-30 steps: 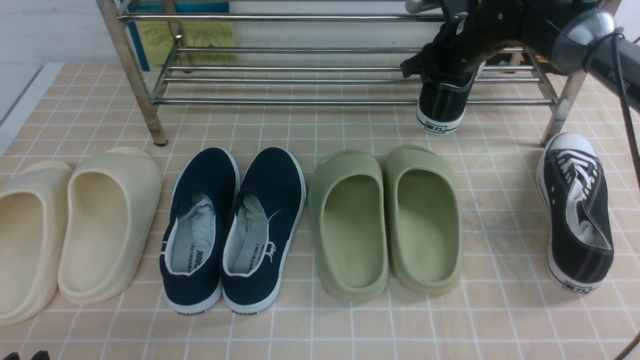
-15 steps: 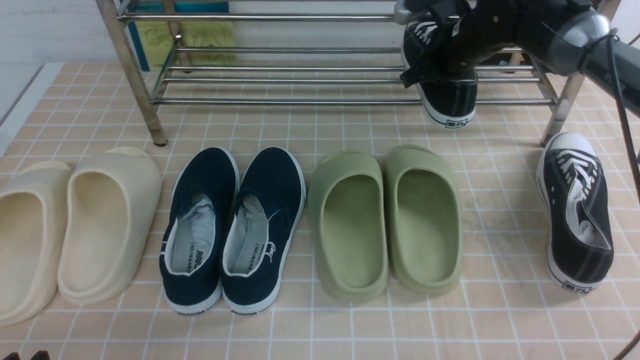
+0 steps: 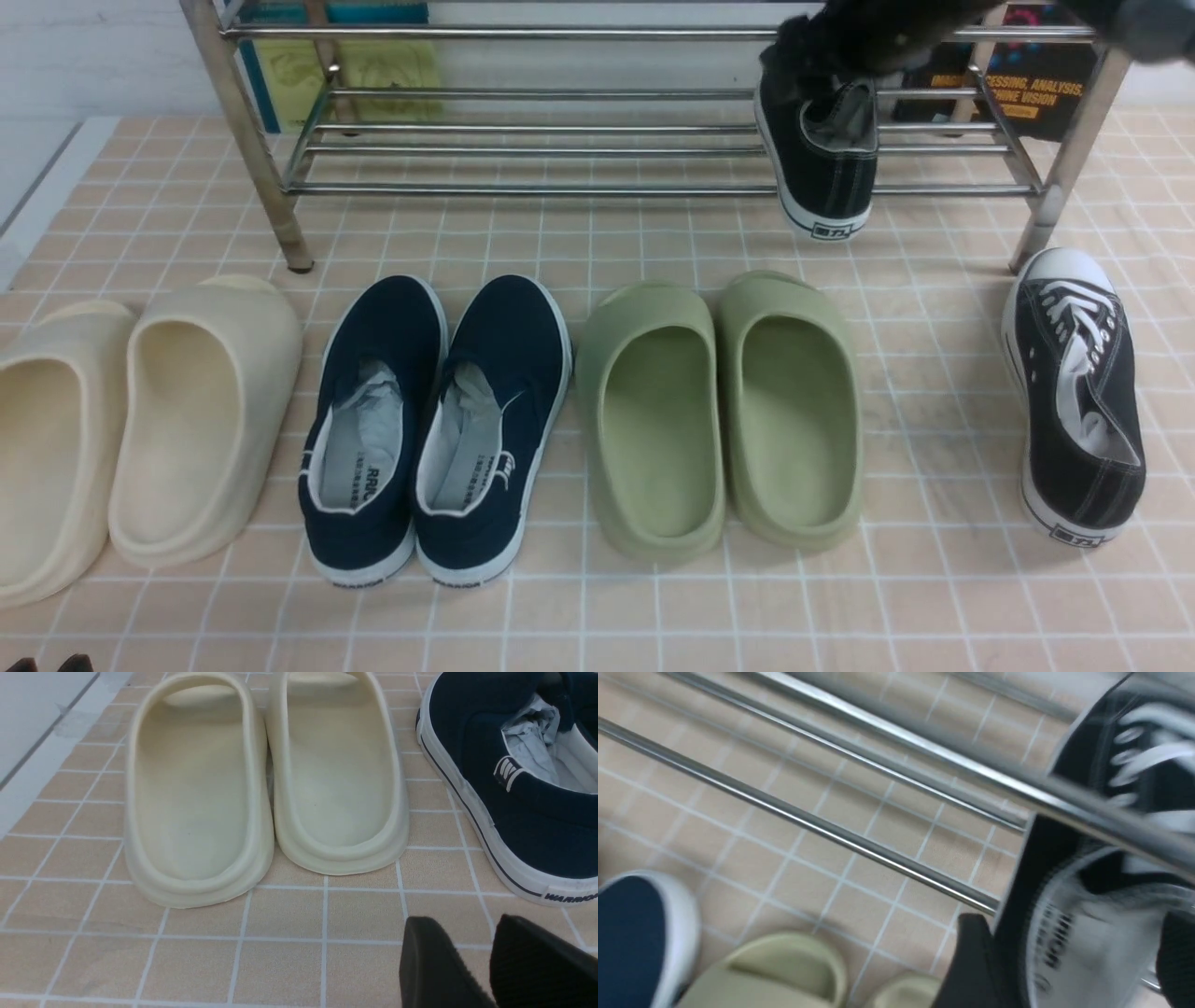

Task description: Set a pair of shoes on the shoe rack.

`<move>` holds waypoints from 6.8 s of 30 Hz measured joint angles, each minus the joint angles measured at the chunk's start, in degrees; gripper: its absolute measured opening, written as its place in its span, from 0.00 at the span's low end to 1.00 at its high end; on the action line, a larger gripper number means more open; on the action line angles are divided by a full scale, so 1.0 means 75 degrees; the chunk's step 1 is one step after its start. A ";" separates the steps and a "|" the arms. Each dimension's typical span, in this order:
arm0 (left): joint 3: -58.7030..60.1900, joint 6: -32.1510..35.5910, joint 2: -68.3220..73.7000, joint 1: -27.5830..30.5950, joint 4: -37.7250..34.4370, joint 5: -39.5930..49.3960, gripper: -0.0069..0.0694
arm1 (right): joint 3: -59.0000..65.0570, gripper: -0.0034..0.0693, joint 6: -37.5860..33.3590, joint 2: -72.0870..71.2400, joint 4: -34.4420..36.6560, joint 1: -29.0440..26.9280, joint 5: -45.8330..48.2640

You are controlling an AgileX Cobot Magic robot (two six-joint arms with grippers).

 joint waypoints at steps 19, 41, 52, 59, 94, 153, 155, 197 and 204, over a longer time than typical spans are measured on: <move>0.0000 0.0000 0.0000 0.0000 0.0000 0.0000 0.41 | 0.6803 0.73 0.2921 -0.2498 -0.1870 -0.0929 -0.0398; 0.0000 0.0000 0.0000 0.0000 0.0000 0.0000 0.41 | 0.7479 0.10 0.3560 -0.3609 -0.2691 -0.0655 -0.0794; 0.0000 0.0000 0.0000 0.0000 0.0000 0.0000 0.41 | 0.6451 0.10 0.3377 -0.3137 -0.2495 -0.0632 -0.1557; 0.0000 0.0000 0.0000 0.0000 0.0000 0.0000 0.41 | 0.4319 0.10 0.3062 -0.1386 -0.2481 -0.0681 -0.1568; 0.0000 0.0000 0.0000 0.0000 0.0006 0.0000 0.41 | -0.0247 0.57 0.1972 -0.0033 -0.2019 -0.0641 0.0889; 0.0000 0.0000 0.0000 0.0000 0.0006 0.0000 0.41 | 1.6913 0.06 0.0823 -1.5900 -0.0003 -0.2335 -0.6548; 0.0000 0.0000 0.0000 0.0000 0.0006 0.0000 0.41 | 1.6913 0.06 0.1167 -1.5942 -0.0213 -0.2411 -0.5692; 0.0000 0.0000 0.0000 0.0000 0.0006 0.0000 0.41 | 1.6843 0.10 0.1397 -1.5942 -0.0174 -0.2444 -0.4028; 0.0000 0.0000 0.0000 0.0000 0.0006 0.0000 0.41 | 1.6843 0.11 0.1397 -1.5942 -0.0174 -0.2444 -0.4028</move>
